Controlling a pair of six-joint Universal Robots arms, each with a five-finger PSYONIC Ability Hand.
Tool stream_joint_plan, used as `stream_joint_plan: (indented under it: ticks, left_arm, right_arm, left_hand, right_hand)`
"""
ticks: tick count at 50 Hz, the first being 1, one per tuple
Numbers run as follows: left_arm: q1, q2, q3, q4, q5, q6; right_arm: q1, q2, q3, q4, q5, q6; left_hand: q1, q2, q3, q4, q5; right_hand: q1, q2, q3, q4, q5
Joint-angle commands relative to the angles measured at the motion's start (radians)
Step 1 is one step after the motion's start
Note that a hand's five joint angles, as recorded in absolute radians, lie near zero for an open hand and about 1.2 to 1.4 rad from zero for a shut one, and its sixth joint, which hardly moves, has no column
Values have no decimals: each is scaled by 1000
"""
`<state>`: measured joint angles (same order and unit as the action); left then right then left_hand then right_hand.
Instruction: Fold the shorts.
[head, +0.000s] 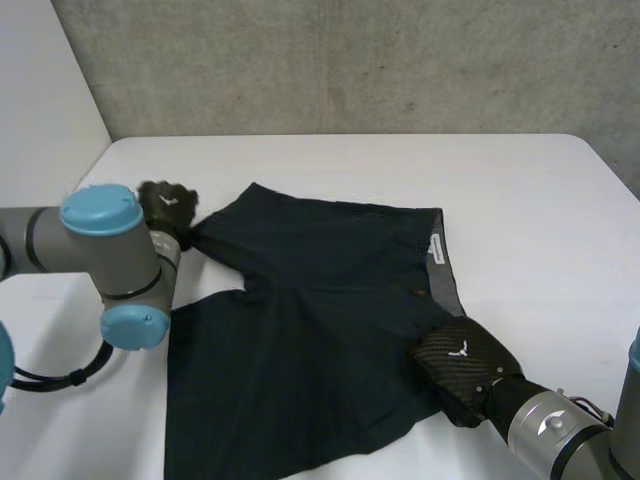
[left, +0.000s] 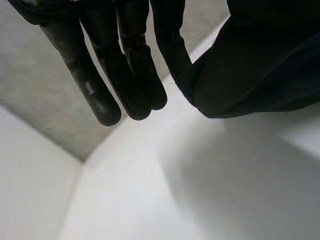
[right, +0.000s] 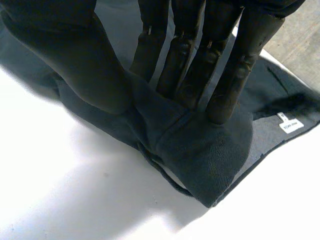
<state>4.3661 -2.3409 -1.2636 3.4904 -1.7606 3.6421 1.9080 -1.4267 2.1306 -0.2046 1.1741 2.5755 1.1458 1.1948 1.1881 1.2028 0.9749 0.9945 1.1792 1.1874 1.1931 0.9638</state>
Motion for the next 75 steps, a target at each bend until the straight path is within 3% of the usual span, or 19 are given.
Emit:
stream_joint_plan:
  ticks: [1,4,6,9,13,23,28,36,44,53,61,69,75]
  left_arm:
    - [-19,51,-72,39,-51,32]
    - [-40,46,-85,36,-49,61]
    - [-72,35,-91,35,-49,89]
    - [-103,20,-100,35,-53,122]
    - [-115,40,-120,35,-60,122]
    - [-97,348,-359,-10,-57,49]
    - [-108,563,-538,-150,-51,-71]
    - [-177,730,-689,-460,13,-181]
    - [-194,842,-795,-525,18,-270]
    - [-286,818,-817,-518,13,-298]
    - [-361,691,-761,-518,9,-358]
    - [-393,611,-720,-510,6,-359]
    - [-424,575,-697,-436,-66,-359]
  right_arm:
    - [0,22,-1,1,1,-1]
    - [0,22,-1,1,1,-1]
    - [0,22,-1,1,2,-1]
    - [-3,22,-1,1,2,0]
    - [-6,22,-3,1,1,2]
    - [-6,17,-47,5,13,20]
    - [3,17,-95,5,25,101]
    - [2,29,-192,5,47,273]
    - [17,95,-259,5,105,322]
    - [23,118,-250,4,122,324]
    - [23,118,-248,2,119,325]
    - [23,129,-247,-2,121,325]
    - [20,137,-251,-12,121,325]
  left_hand:
    - [250,201,208,193,247]
    - [250,201,208,193,247]
    - [-53,-102,-95,-110,-56]
    - [-680,-729,-723,-737,-684]
    - [-782,-831,-824,-839,-786]
    - [-750,-799,-793,-807,-754]
    - [-744,-793,-787,-801,-748]
    - [-736,-785,-778,-793,-739]
    - [-736,-785,-778,-793,-739]
    - [-747,-796,-790,-804,-751]
    - [-747,-796,-790,-804,-751]
    - [-744,-793,-787,-801,-748]
    - [-715,-764,-757,-772,-719]
  right_hand:
    - [402,217,209,203,258]
    - [402,217,209,203,258]
    - [402,217,209,203,258]
    - [402,217,209,203,258]
    - [402,217,209,203,258]
    - [402,217,209,203,258]
    - [402,217,209,203,258]
    - [402,217,209,203,258]
    - [402,217,209,203,258]
    - [402,217,209,203,258]
    - [402,217,209,203,258]
    - [402,217,209,203,258]
    - [402,217,209,203,258]
